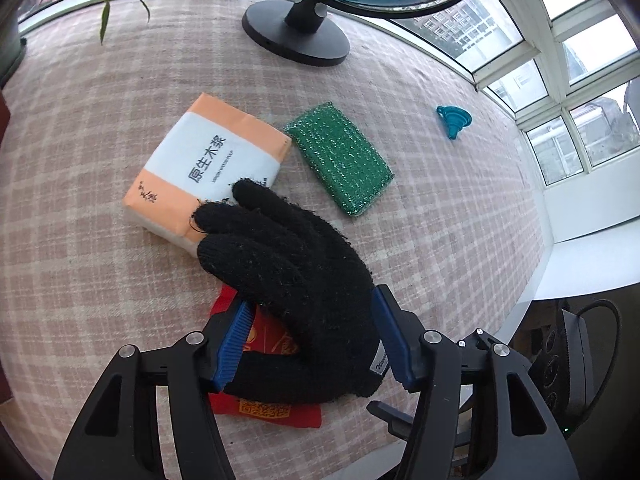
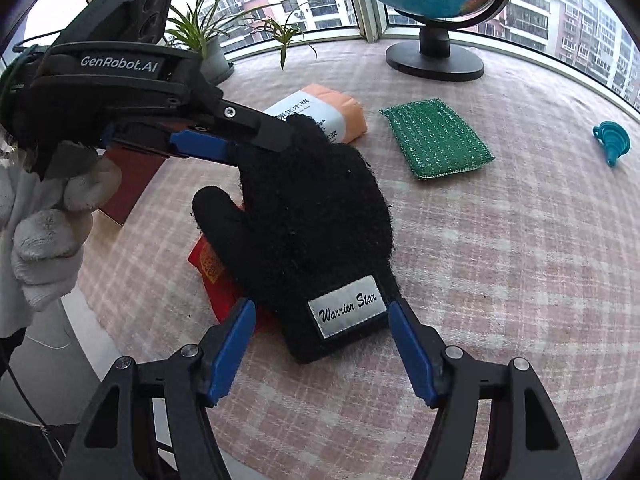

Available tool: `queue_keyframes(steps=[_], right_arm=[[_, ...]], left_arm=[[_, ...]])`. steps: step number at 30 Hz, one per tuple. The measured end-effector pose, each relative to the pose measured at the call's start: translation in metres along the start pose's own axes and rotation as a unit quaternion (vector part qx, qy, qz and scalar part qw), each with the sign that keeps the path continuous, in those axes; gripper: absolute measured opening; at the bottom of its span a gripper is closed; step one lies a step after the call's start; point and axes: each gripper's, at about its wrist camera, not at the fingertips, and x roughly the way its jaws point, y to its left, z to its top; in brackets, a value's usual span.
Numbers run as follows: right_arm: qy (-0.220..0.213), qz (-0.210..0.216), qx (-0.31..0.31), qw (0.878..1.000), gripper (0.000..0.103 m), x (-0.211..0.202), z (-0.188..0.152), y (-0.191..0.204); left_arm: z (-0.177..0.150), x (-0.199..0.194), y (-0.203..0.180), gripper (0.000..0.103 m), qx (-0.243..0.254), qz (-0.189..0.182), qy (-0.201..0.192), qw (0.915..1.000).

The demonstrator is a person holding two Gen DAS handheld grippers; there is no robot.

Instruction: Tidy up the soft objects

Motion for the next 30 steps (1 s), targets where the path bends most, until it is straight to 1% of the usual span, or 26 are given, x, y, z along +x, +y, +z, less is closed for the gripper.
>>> queue_keyframes(steps=[2,3,5,7,13,17,21,22,24,25,27,29,30], right_arm=[[0.001,0.002,-0.001,1.0,0.066,0.0,0.0,-0.001],[0.002,0.006,-0.001,1.0,0.066,0.0,-0.001,-0.001],[0.001,0.011,0.0,1.0,0.066,0.002,-0.002,-0.001],[0.002,0.01,-0.003,1.0,0.066,0.005,-0.002,0.001],[-0.001,0.002,-0.006,1.0,0.066,0.015,0.004,0.004],[-0.006,0.003,-0.011,1.0,0.065,0.016,0.008,0.006],[-0.007,-0.015,-0.016,1.0,0.065,0.02,0.01,0.006],[-0.009,-0.018,-0.015,1.0,0.065,0.021,0.01,0.005],[-0.01,-0.024,-0.013,1.0,0.059,0.021,0.01,0.003],[-0.01,-0.027,-0.011,1.0,0.052,0.021,0.01,0.002],[-0.012,-0.022,-0.004,1.0,0.049,0.02,0.011,-0.004],[-0.015,-0.014,0.005,1.0,0.043,0.017,0.012,-0.009],[-0.016,-0.012,0.008,1.0,0.042,0.016,0.012,-0.011]], left_arm=[[0.003,0.007,-0.007,0.043,0.008,0.003,0.005,1.0],[0.005,0.01,-0.01,0.041,0.012,0.007,0.006,0.9999],[0.009,0.014,-0.013,0.031,0.015,0.013,0.008,0.9998],[0.014,0.016,-0.014,0.026,0.012,0.01,0.013,0.9998],[0.025,0.018,-0.02,0.025,0.012,0.006,0.018,0.9997],[0.033,0.02,-0.02,0.021,0.005,-0.003,0.023,0.9997],[0.037,0.021,-0.021,0.021,-0.002,-0.01,0.021,0.9997],[0.038,0.021,-0.021,0.019,-0.002,-0.011,0.021,0.9997],[0.04,0.023,-0.024,0.018,0.002,-0.009,0.022,0.9997],[0.04,0.024,-0.026,0.018,0.004,-0.009,0.022,0.9997],[0.042,0.025,-0.028,0.017,0.007,-0.007,0.022,0.9997],[0.043,0.026,-0.029,0.016,0.008,-0.007,0.021,0.9997],[0.044,0.026,-0.03,0.016,0.008,-0.007,0.02,0.9997]])
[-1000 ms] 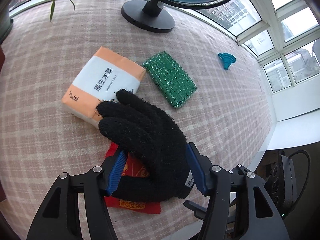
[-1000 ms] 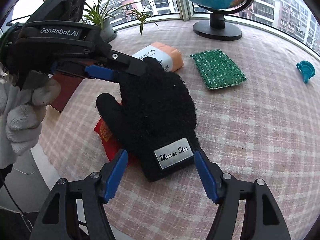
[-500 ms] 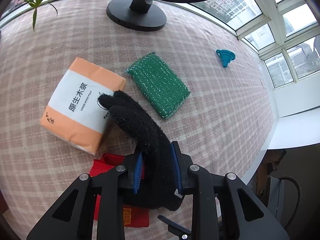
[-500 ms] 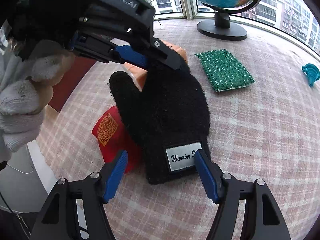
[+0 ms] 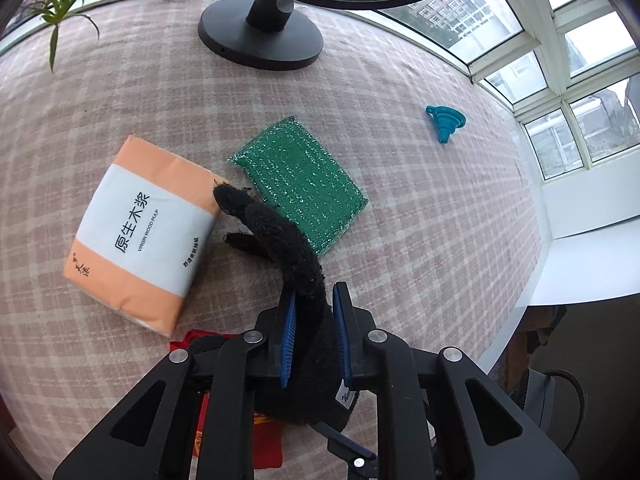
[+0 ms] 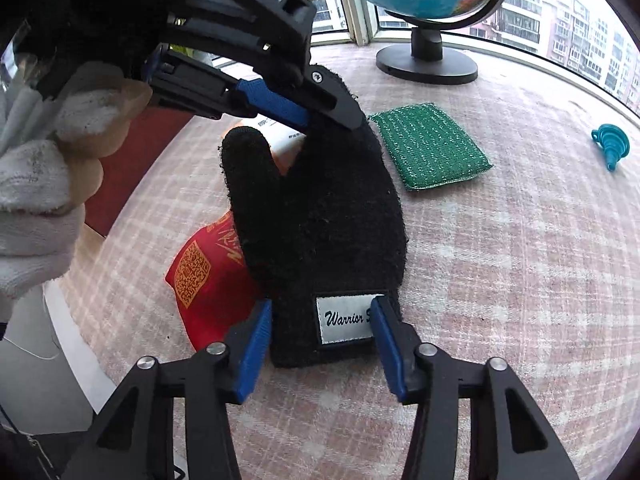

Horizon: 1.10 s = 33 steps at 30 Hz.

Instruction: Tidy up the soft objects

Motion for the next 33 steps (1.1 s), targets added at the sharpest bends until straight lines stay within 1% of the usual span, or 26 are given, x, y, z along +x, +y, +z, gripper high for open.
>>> queue_keyframes(steps=[1,2,3,5,7,9,11,13,19,21,24,26,28,31,33], right_arm=[[-0.002,0.002,0.002,1.0,0.039,-0.002,0.001,-0.001],[-0.004,0.004,0.004,1.0,0.033,-0.003,0.001,-0.001],[-0.005,0.009,0.006,1.0,0.029,-0.005,0.002,-0.001],[-0.009,0.013,0.007,1.0,0.014,-0.008,0.002,0.0],[-0.015,0.011,0.011,1.0,0.012,-0.012,0.003,0.001],[-0.019,0.01,0.014,1.0,0.011,-0.015,0.003,0.002],[-0.023,0.01,0.018,1.0,0.01,-0.021,0.003,0.001],[-0.032,0.005,0.021,0.999,0.01,-0.028,0.003,-0.001],[-0.055,0.001,0.022,0.998,0.009,-0.053,0.008,-0.002],[-0.058,-0.004,0.016,0.998,0.009,-0.059,0.009,0.0],[-0.057,-0.013,0.012,0.998,0.009,-0.06,0.01,0.0],[-0.054,-0.014,0.016,0.998,0.009,-0.059,0.01,-0.003],[-0.054,-0.015,0.022,0.998,0.009,-0.057,0.009,-0.004],[-0.054,-0.013,0.027,0.998,0.009,-0.055,0.007,-0.004],[-0.054,-0.013,0.027,0.998,0.009,-0.054,0.006,-0.003]], left_arm=[[0.001,0.0,-0.001,0.016,0.001,0.001,-0.001,1.0],[0.001,0.0,-0.002,0.015,0.003,0.004,-0.002,1.0],[0.002,0.001,-0.003,0.014,0.006,0.007,-0.003,1.0],[0.002,0.001,-0.004,0.014,0.01,0.013,-0.005,0.9999],[0.002,0.0,-0.005,0.014,0.014,0.014,-0.006,0.9998],[0.002,-0.002,-0.006,0.014,0.018,0.018,-0.009,0.9996],[0.001,-0.004,-0.007,0.011,0.02,0.02,-0.012,0.9995],[0.0,-0.009,-0.006,0.011,0.018,0.019,-0.018,0.9995],[-0.003,-0.024,-0.01,0.01,0.018,-0.002,-0.035,0.9992],[-0.004,-0.026,-0.01,0.01,0.016,-0.014,-0.032,0.9993],[-0.007,-0.028,-0.012,0.01,0.018,-0.017,-0.033,0.9992],[-0.009,-0.03,-0.012,0.011,0.019,-0.024,-0.024,0.9992],[-0.009,-0.035,-0.008,0.013,0.011,-0.02,-0.023,0.9995],[-0.01,-0.05,0.004,0.026,-0.011,-0.015,-0.037,0.9991],[-0.014,-0.059,0.01,0.031,-0.022,-0.014,-0.047,0.9985]])
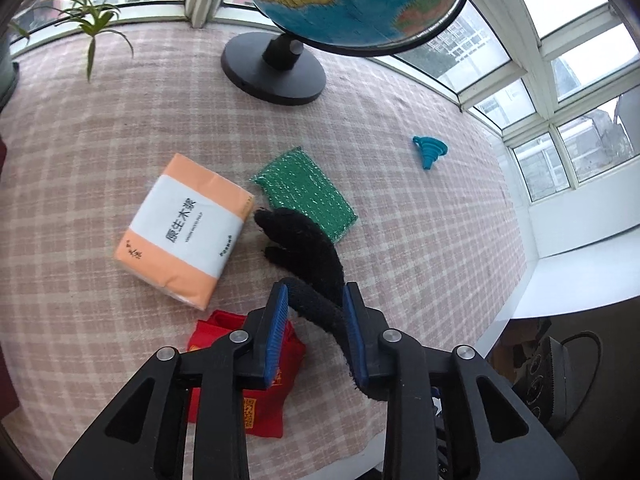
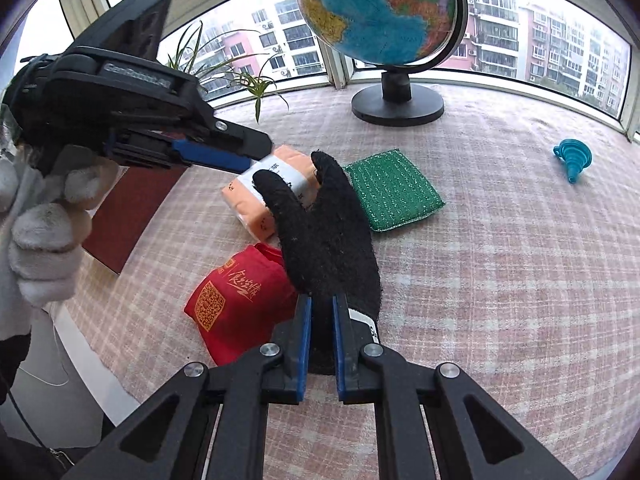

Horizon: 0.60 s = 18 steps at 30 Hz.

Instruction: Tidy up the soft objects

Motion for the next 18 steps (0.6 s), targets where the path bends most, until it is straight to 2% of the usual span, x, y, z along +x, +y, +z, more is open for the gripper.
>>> queue_keyframes(steps=[2,9,12,15,16,17,18], right_arm=[[-0.001,0.004,0.001,1.0,0.009,0.0,0.0,0.001],[0.002,0.008,-0.006,1.0,0.009,0.006,-0.001,0.005],[0.003,0.008,-0.003,1.0,0.009,0.006,-0.002,0.005],[0.002,0.007,-0.001,1.0,0.009,0.006,-0.002,0.004],[0.002,0.006,-0.001,1.0,0.009,0.006,-0.002,0.004],[0.002,0.004,-0.001,1.0,0.009,0.005,-0.002,0.005],[0.002,0.003,-0.001,1.0,0.009,0.005,-0.002,0.005]], left_arm=[[-0.003,-0.002,0.003,0.053,-0.006,0.003,-0.002,1.0],[-0.002,0.026,0.006,0.055,-0.031,-0.023,0.019,0.9991],[-0.003,0.04,0.005,0.051,-0.036,-0.024,0.029,0.9986],[-0.003,0.048,0.007,0.032,-0.046,-0.026,0.034,0.998],[-0.002,0.05,0.009,0.022,-0.051,-0.026,0.033,0.9978],[-0.002,0.05,0.01,0.017,-0.055,-0.026,0.031,0.9977],[-0.002,0.05,0.011,0.017,-0.058,-0.027,0.028,0.9976]])
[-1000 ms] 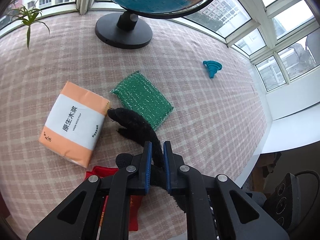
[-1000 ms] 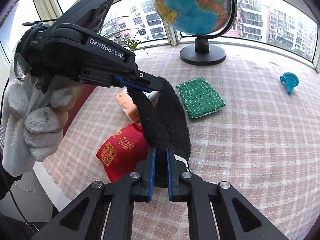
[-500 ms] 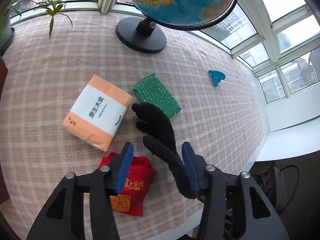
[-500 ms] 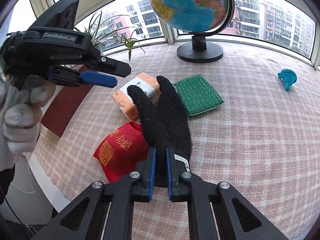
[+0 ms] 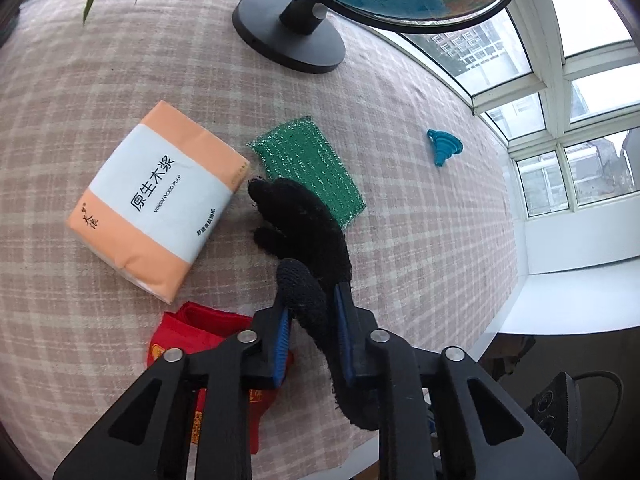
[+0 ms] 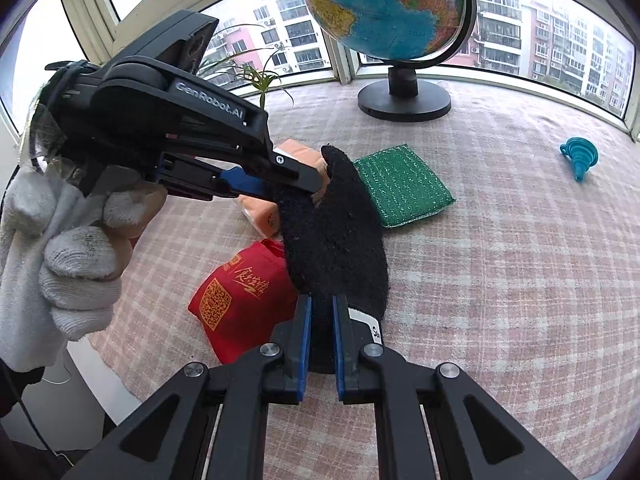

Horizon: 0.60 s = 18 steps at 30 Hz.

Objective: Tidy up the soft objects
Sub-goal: 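Lift the black glove with the right tool and carry it to the box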

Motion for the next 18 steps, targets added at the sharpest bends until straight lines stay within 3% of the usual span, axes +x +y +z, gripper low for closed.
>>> queue_keyframes(steps=[9,18], right_arm=[[-0.013,-0.006,-0.009,1.0,0.009,-0.012,0.007,0.013],[-0.047,0.006,-0.039,0.998,0.009,-0.038,0.035,0.059]], left_arm=[[-0.003,-0.032,-0.011,0.01,0.023,-0.011,-0.033,0.9991],[-0.009,-0.11,-0.005,0.01,0.038,-0.039,-0.094,0.9941]])
